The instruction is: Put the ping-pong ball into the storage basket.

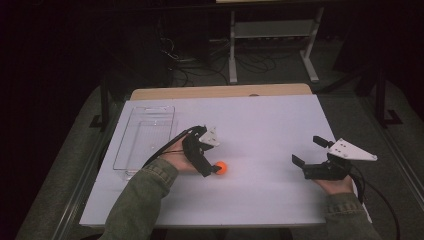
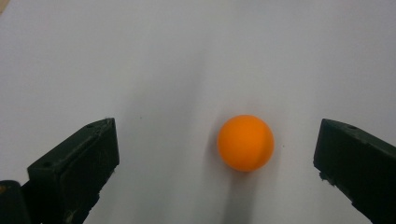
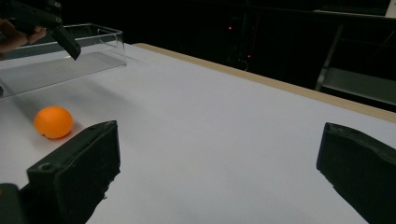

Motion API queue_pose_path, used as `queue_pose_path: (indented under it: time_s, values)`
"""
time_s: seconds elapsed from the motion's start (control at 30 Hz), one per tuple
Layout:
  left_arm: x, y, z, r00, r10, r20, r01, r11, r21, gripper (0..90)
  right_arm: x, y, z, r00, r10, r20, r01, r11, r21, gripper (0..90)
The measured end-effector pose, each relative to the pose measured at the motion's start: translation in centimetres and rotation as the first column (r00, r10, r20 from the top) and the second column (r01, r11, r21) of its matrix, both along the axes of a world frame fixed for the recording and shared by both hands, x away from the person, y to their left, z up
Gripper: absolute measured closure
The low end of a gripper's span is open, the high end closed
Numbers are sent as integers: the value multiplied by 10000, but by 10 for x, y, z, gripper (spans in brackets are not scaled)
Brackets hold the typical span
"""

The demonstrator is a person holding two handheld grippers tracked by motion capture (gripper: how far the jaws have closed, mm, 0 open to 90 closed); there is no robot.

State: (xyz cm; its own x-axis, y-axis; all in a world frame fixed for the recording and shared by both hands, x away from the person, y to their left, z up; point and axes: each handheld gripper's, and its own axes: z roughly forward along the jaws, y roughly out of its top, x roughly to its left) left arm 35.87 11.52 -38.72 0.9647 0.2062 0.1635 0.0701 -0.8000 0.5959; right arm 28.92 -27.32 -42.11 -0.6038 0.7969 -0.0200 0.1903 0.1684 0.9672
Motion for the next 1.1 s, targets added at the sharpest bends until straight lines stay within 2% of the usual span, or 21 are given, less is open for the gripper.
queue_pose_path:
  time_s: [0.57, 0.73, 1.03, 1.1]
  values:
    - [0, -12, -10, 9991, -330, -252, 347, 9968, 720, 4, 0, 1, 0, 10000, 74, -42, -74, 9999, -85, 0]
    - [0, -17, -12, 9984, -486, -294, 514, 9929, 1073, 4, 0, 2, -1, 10000, 79, -54, -80, 9999, -92, 0]
    - [0, -24, -17, 9970, -644, -429, 699, 9876, 1404, 4, 0, 2, -1, 9999, 103, -69, -104, 9999, -121, 0]
    - [0, -26, -18, 9961, -720, -514, 792, 9846, 1561, 4, 0, 2, -1, 9999, 123, -86, -124, 9998, -123, 0]
